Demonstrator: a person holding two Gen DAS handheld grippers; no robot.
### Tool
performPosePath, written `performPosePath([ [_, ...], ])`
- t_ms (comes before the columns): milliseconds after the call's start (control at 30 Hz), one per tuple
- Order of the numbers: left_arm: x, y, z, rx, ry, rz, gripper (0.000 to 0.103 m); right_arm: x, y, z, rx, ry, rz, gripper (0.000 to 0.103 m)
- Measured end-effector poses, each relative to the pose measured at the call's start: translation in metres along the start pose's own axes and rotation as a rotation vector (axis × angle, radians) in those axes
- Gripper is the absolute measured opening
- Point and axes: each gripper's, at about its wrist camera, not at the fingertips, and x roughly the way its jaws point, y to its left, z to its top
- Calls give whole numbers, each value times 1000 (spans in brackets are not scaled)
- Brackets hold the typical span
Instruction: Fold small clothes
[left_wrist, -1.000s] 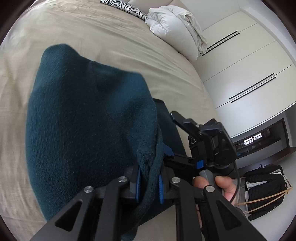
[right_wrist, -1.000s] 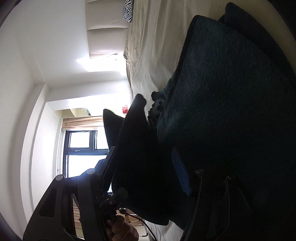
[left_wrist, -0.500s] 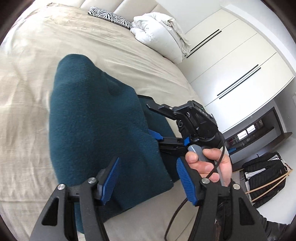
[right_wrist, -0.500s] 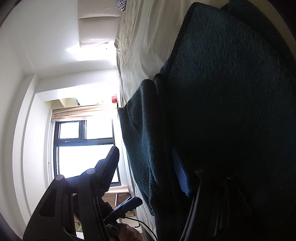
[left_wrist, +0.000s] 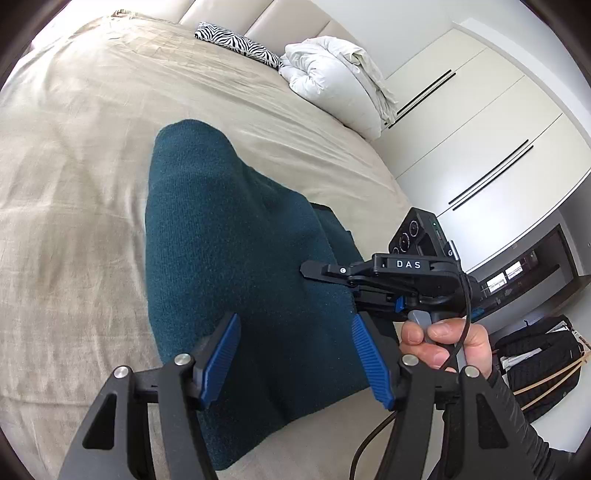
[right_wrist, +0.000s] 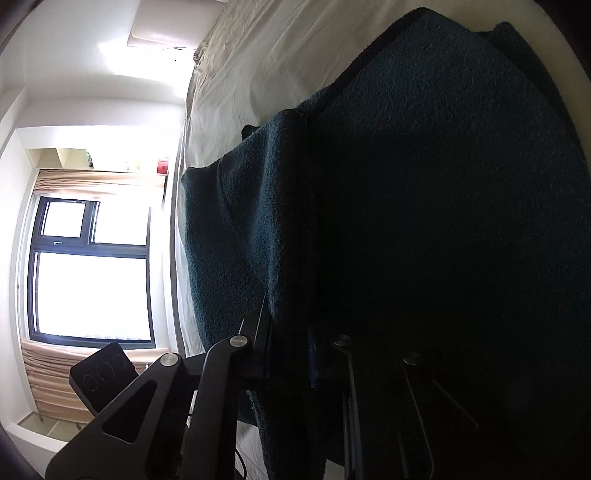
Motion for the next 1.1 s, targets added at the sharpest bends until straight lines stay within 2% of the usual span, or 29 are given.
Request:
performPosePath([
  [333, 32, -32, 19, 62, 7, 4, 67, -56, -11, 15, -15, -60, -34, 11],
  [533, 54, -44, 18, 93, 27, 7, 67, -89, -22, 19, -11, -70, -42, 11],
  [967, 73, -46, 21, 128, 32, 21, 67, -120, -12, 12, -24, -120, -12, 11],
  [1100, 87, -46, 19, 159, 62, 50, 67, -111, -32, 9, 15, -92, -39, 11],
])
